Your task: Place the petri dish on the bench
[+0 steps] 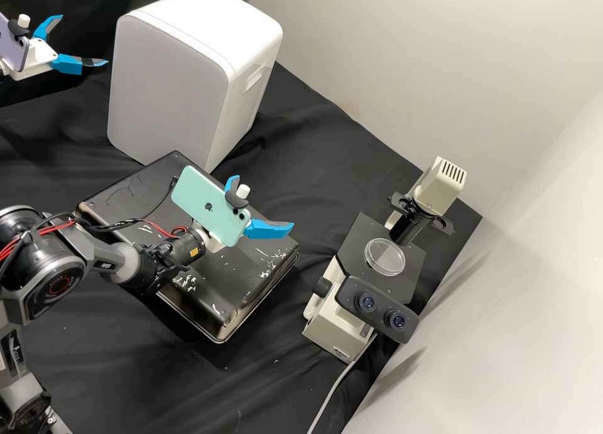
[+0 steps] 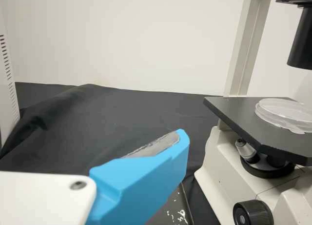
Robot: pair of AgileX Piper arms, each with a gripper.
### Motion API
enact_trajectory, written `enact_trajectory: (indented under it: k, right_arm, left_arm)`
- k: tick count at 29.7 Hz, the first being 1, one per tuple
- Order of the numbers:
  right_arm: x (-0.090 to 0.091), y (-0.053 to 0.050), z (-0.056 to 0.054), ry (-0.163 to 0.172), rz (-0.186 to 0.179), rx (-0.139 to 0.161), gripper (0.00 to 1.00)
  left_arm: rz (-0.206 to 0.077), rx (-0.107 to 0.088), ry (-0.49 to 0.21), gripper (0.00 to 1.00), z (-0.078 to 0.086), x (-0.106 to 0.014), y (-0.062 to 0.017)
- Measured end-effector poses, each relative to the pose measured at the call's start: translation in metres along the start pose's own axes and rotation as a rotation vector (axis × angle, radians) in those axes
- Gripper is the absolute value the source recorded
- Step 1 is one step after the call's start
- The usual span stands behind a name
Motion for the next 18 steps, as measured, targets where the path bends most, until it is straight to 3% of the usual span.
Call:
enact_trajectory:
  k: [5, 14, 18]
  right_arm:
    - [0.0, 0.0, 0.0, 0.0, 0.0, 0.0, 1.0]
    - [0.0, 0.0, 0.0, 0.0, 0.0, 0.0, 1.0]
    - [0.0, 0.0, 0.0, 0.0, 0.0, 0.0, 1.0]
  left_arm:
    - [-0.006, -0.002, -0.023, 1.0, 0.008, -0.002, -0.0019]
    - [0.002, 0.002, -0.127, 1.0, 0.034, -0.021, 0.0002]
    - [0.02, 0.025, -0.204, 1.0, 0.045, -0.03, -0.0031]
